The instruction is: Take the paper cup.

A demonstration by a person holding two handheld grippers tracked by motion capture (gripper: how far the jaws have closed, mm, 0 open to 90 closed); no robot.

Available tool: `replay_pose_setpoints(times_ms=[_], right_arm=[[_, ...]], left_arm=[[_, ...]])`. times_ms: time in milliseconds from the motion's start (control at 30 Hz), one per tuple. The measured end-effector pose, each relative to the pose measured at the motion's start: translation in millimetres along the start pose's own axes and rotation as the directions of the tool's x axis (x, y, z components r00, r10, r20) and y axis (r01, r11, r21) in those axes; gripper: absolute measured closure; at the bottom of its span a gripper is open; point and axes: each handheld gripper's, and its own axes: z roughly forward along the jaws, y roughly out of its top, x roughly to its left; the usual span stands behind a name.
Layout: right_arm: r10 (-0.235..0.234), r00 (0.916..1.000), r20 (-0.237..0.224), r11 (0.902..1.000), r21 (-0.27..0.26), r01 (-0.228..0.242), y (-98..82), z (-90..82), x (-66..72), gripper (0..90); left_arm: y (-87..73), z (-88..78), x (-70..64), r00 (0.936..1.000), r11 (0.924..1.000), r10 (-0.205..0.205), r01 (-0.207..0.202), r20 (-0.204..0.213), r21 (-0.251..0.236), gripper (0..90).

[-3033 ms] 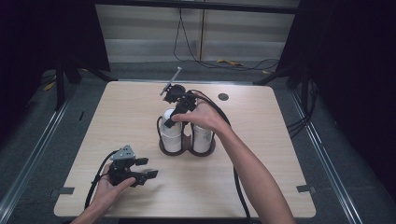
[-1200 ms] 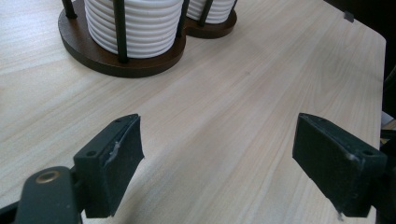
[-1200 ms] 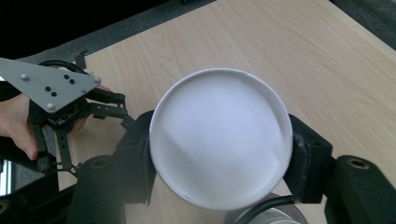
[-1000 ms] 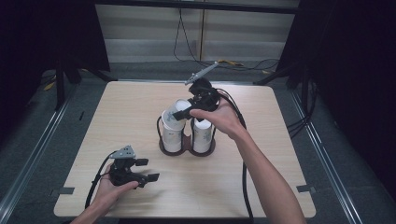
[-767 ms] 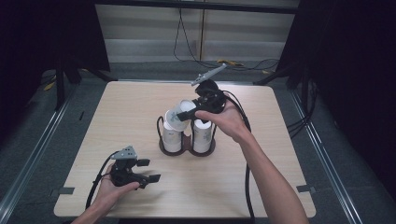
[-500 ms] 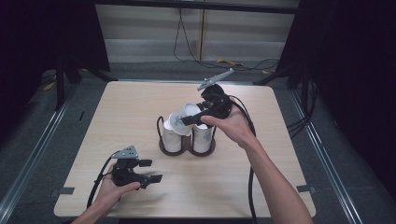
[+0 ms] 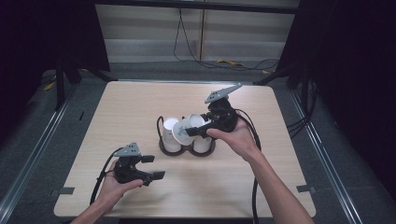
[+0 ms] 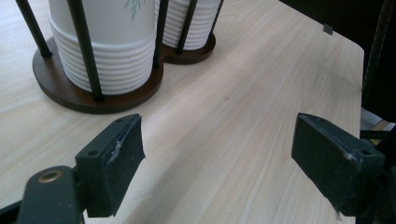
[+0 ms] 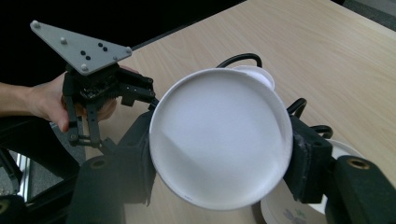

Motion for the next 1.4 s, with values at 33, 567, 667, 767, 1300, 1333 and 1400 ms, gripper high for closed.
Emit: replay_pose_setpoints(times_ms=[33, 567, 667, 767, 1300, 1333, 1400], right_arm=[[-0.001, 1.0000, -0.002, 1.0000, -0.004, 0.001, -1.4, 0.3, 1.3, 37.3], [0.030, 0.9995, -0.006, 0.9966, -0.077, -0.030, -29.7, 2.5, 13.2, 37.4], [0.043, 0.9990, -0.013, 0.9957, -0.081, -0.044, -37.0, 4.7, 14.2, 37.4], [0.054, 0.9983, -0.019, 0.9939, -0.095, -0.056, -43.7, 7.0, 14.6, 37.4], [0.102, 0.9923, -0.071, 0.9852, -0.131, -0.111, -77.1, 21.9, 16.2, 37.3], [0.106, 0.9917, -0.073, 0.9847, -0.132, -0.114, -78.3, 22.2, 16.7, 37.3], [0.115, 0.9895, -0.088, 0.9810, -0.146, -0.127, -81.8, 22.6, 17.0, 37.3]], left_arm=[[2.2, -0.7, 0.2, 1.0000, 1.0000, 0.002, -0.002, 0.003, 0.000, 16.7], [32.9, 10.7, -4.5, 0.9981, 0.9981, 0.061, -0.061, 0.005, -0.009, 17.1], [35.9, 10.9, -4.1, 0.9985, 0.9982, 0.054, -0.054, 0.005, -0.027, 16.3], [35.2, 11.0, -4.9, 0.9982, 0.9979, 0.060, -0.060, 0.009, -0.027, 15.9], [30.9, 15.7, -16.0, 0.9917, 0.9933, 0.105, -0.101, 0.074, -0.056, 15.8], [30.5, 15.9, -15.9, 0.9921, 0.9936, 0.102, -0.099, 0.072, -0.056, 15.8], [29.7, 16.5, -15.9, 0.9925, 0.9938, 0.099, -0.095, 0.071, -0.058, 15.8]])
